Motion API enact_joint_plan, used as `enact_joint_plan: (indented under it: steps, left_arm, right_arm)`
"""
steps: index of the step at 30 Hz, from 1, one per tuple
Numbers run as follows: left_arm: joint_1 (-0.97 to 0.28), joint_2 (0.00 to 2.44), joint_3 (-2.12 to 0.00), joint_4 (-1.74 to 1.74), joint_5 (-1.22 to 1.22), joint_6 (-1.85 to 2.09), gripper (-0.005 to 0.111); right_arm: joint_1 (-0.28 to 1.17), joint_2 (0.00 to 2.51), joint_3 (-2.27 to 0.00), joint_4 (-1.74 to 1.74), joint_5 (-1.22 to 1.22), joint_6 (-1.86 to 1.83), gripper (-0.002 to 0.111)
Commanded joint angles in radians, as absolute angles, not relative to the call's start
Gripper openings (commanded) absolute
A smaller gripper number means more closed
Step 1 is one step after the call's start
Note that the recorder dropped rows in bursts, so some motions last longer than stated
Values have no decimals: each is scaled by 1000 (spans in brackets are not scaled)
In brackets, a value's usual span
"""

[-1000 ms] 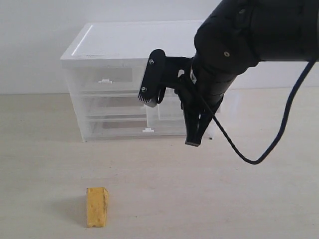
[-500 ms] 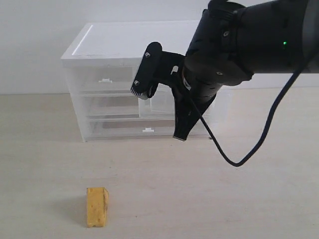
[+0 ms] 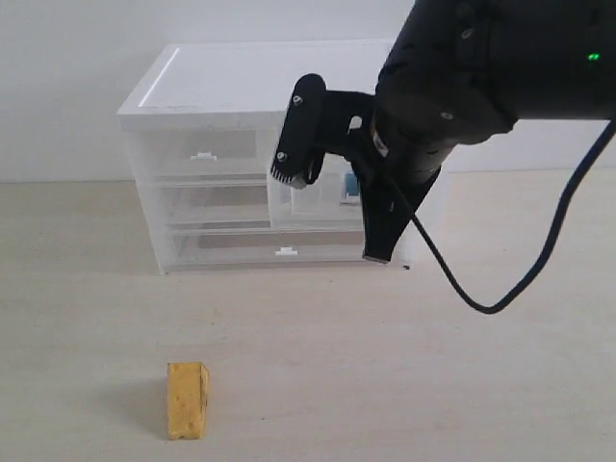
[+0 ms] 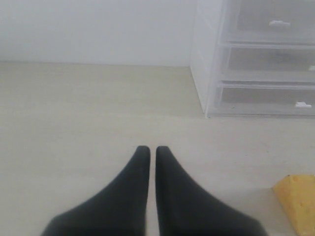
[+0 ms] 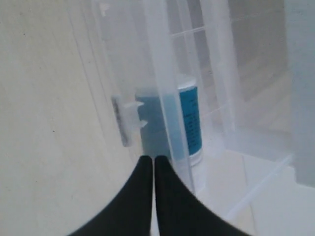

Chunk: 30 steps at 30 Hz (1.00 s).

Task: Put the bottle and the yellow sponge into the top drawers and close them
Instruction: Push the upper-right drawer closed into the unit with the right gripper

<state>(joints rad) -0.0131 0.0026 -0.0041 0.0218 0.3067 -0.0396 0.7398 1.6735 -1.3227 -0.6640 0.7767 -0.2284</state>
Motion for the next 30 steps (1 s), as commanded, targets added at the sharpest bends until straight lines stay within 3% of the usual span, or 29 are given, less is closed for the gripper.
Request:
enact_joint_plan:
  steps: [1, 5, 12, 20, 23, 30]
  left_arm:
    - [-9, 0, 0, 16, 307, -33, 4]
    - [-9, 0, 0, 16, 307, -33, 4]
    - [-9, 0, 0, 16, 307, -33, 4]
    - [-9, 0, 0, 16, 307, -33, 4]
    - [-9, 0, 0, 16, 307, -33, 4]
    - [-9, 0, 0, 16, 307, -33, 4]
  right_arm:
    - [717, 1614, -1339, -716, 793, -249, 0]
    - [717, 1605, -1339, -596, 819, -354, 1]
    - [717, 1605, -1339, -567, 767, -357, 16]
    - [673, 1630, -1339, -395, 772, -508, 15]
    - [654, 1646, -1339, -275, 790, -616, 0]
    - [625, 1683, -1339, -304, 700, -587, 0]
